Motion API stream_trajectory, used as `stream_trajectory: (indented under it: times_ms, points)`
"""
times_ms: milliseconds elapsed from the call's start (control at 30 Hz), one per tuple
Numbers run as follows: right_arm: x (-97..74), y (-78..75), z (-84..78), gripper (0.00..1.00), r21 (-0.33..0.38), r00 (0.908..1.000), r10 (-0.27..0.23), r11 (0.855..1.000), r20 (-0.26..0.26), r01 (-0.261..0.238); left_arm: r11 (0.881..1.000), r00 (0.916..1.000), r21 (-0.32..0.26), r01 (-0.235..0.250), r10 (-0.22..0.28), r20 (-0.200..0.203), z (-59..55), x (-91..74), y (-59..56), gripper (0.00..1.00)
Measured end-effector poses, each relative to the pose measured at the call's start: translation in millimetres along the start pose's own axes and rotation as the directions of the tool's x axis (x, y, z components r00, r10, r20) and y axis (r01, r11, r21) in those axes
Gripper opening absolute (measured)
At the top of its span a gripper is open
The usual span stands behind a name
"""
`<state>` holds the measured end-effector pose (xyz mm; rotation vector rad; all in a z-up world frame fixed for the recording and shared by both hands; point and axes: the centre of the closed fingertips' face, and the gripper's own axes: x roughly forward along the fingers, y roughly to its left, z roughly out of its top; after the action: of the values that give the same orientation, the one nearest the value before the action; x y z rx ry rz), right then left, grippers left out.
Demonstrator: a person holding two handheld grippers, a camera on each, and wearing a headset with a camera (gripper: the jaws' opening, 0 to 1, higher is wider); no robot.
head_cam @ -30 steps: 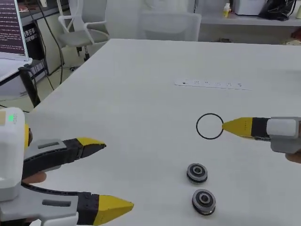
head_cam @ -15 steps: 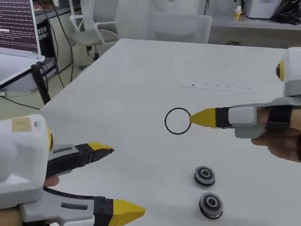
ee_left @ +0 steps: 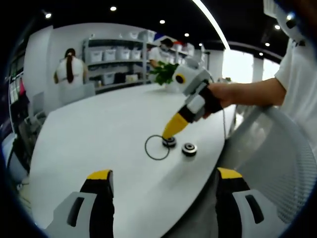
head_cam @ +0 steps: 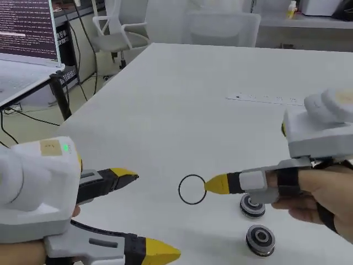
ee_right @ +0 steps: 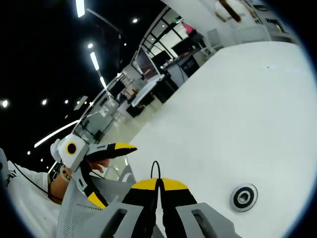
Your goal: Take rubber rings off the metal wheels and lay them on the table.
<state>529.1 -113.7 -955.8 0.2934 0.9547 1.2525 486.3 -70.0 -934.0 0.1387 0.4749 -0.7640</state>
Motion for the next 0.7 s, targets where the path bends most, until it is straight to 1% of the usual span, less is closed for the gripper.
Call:
stream_trajectory:
  times_ms: [67, 167, 300, 367, 467, 567, 633, 700]
  points:
    - [4.1, -6.8, -11.3, 0.0, 0.007, 0.999, -0.022, 1.0, -0.038, 0.023, 1.0, 1.0, -0.004, 0.0, 0.0, -0.006, -1.4, 0.2, -0.1, 0.86]
    - [9.7, -13.5, -21.5, 0.0, 0.002, 0.9967, -0.039, 0.999, -0.072, 0.04, 1.0, 0.9999, -0.005, -0.006, 0.006, -0.016, -3.6, 0.4, 1.3, 0.85]
    - [13.8, -21.0, -23.9, 0.0, 0.007, 0.9958, -0.059, 0.998, -0.07, 0.06, 1.0, 0.9994, -0.021, -0.007, 0.006, -0.034, -7.5, 0.6, 1.9, 0.85]
    - [15.1, -27.6, -23.0, 0.0, 0.02, 0.9952, -0.085, 0.996, -0.049, 0.086, 1.0, 0.9994, -0.021, -0.002, 0.001, -0.035, -7.4, 0.8, 1.1, 0.86]
    - [16.6, -37.3, -27.3, 0.0, 0.032, 0.9928, -0.105, 0.994, -0.059, 0.107, 1.0, 0.9991, -0.014, -0.006, 0.005, -0.042, -8.3, 0.7, 1.7, 0.86]
    - [16.8, -41.3, -30.1, 0.0, 0.015, 0.9887, -0.133, 0.991, -0.069, 0.134, 1.0, 0.9989, -0.017, -0.008, 0.007, -0.047, -9.5, 0.8, 2.2, 0.86]
    - [16.6, -43.5, -30.8, 0.0, 0.001, 0.9865, -0.15, 0.989, -0.067, 0.15, 1.0, 0.9988, -0.024, -0.007, 0.006, -0.048, -10.1, 0.5, 2.3, 0.85]
    - [16.2, -44.9, -31.9, 0.0, 0.001, 0.9849, -0.159, 0.987, -0.07, 0.159, 1.0, 0.999, -0.023, -0.007, 0.006, -0.045, -9.5, 0.3, 2.4, 0.85]
